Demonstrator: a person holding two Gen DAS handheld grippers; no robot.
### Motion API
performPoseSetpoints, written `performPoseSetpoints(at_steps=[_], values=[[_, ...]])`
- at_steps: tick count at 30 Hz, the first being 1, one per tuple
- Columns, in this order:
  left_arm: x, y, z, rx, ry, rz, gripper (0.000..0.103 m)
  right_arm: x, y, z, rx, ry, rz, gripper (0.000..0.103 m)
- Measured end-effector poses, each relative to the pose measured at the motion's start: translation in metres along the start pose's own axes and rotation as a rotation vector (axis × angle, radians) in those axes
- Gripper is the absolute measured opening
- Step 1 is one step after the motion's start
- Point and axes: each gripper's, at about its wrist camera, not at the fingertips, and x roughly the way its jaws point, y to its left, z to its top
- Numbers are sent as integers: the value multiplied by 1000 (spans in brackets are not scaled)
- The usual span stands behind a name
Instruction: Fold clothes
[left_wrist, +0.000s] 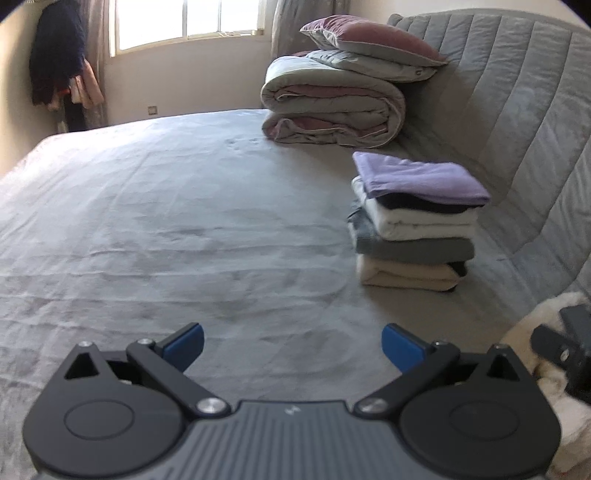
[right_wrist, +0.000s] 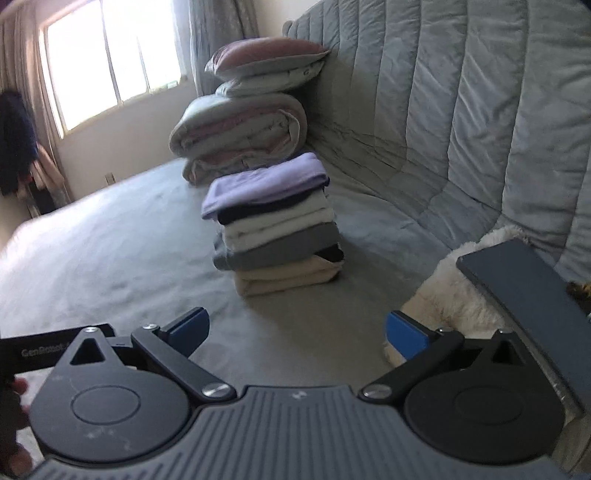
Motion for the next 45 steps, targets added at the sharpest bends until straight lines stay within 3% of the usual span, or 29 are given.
performPoseSetpoints(at_steps=[12, 21, 45], values=[[-11, -18, -14, 66, -37, -31, 102, -25, -13, 5, 27, -82, -32, 103], [-17, -16, -14, 77, -34, -35, 102, -27, -8, 3, -6, -57, -59, 103], [-49, -2, -17, 116, -55, -45, 102, -40, 3, 5, -67, -79, 12, 103]])
